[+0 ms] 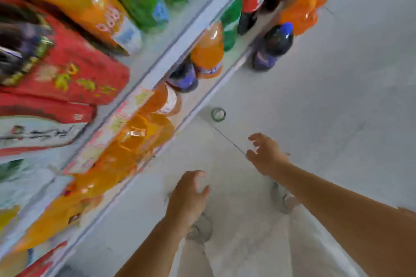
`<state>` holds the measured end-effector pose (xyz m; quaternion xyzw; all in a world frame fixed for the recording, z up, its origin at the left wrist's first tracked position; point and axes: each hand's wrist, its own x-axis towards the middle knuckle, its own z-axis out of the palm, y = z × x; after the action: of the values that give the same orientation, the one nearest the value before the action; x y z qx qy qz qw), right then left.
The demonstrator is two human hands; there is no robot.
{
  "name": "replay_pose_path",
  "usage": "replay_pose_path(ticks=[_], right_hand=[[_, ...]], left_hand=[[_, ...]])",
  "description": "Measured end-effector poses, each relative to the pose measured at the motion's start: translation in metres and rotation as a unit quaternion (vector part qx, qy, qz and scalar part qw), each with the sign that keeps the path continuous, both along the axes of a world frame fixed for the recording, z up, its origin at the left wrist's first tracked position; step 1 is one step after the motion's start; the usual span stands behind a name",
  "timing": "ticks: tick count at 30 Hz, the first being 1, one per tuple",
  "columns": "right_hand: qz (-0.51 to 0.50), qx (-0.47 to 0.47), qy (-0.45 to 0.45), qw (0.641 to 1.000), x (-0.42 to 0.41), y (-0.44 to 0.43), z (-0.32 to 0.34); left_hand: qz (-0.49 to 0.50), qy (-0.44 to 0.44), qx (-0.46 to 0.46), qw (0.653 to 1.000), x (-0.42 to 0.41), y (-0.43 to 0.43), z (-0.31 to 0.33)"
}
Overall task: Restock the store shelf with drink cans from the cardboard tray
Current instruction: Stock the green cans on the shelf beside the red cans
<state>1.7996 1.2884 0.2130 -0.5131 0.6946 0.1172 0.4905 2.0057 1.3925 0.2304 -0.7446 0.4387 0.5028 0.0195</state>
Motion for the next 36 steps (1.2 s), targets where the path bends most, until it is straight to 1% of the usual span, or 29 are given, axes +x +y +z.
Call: replay_pose_path(ticks=[3, 5, 7, 9, 11, 14, 17, 19, 22, 26, 29, 32, 34, 36], right_hand=[[0.048, 0.022, 0.023, 0.998, 0.003, -0.005, -0.105], [0.075, 0.019, 0.030, 0.997, 0.013, -0.016, -0.164], [0.080, -0.002, 0.035, 0.996, 0.026, -0.031, -0.214], [0.078, -0.042, 0.024, 0.996, 0.041, -0.047, -0.250], [0.083, -0.077, -0.006, 0.993, 0.056, -0.060, -0.276], [0.096, -0.100, -0.039, 0.990, 0.077, -0.071, -0.303], [0.081, -0.148, -0.038, 0.985, 0.086, -0.071, -0.309], [0.075, -0.146, -0.034, 0.986, 0.082, -0.065, -0.299], [0.046, -0.117, -0.042, 0.991, 0.065, -0.047, -0.257], [0.009, -0.100, -0.061, 0.993, 0.046, -0.027, -0.151], [0.005, -0.118, -0.065, 0.991, 0.036, -0.023, -0.048], [0.008, -0.148, -0.078, 0.986, 0.034, -0.030, 0.071], [0.026, -0.163, -0.097, 0.982, 0.036, -0.037, 0.155], [0.056, -0.187, -0.122, 0.973, 0.042, -0.042, 0.238]], left_hand=[[0.008, -0.003, 0.004, 1.000, -0.002, -0.016, -0.097], [0.019, -0.016, 0.003, 1.000, -0.001, -0.026, -0.151], [0.034, -0.017, -0.001, 0.999, 0.003, -0.032, -0.197], [0.038, -0.024, -0.002, 0.999, 0.010, -0.031, -0.232], [0.041, -0.034, 0.006, 0.999, 0.017, -0.022, -0.258], [0.036, -0.034, 0.031, 0.998, 0.027, -0.004, -0.279], [0.039, -0.036, 0.050, 0.997, 0.037, 0.010, -0.280], [0.049, -0.043, 0.053, 0.997, 0.044, 0.014, -0.270], [0.061, -0.036, 0.049, 0.996, 0.046, 0.008, -0.237], [0.080, -0.007, 0.013, 0.997, 0.035, -0.022, -0.161], [0.097, 0.023, -0.022, 0.995, 0.023, -0.044, -0.078], [0.056, 0.066, -0.061, 0.994, 0.016, -0.057, 0.022], [0.020, 0.077, -0.116, 0.990, 0.011, -0.062, 0.094], [0.001, 0.073, -0.191, 0.979, 0.008, -0.063, 0.161]])
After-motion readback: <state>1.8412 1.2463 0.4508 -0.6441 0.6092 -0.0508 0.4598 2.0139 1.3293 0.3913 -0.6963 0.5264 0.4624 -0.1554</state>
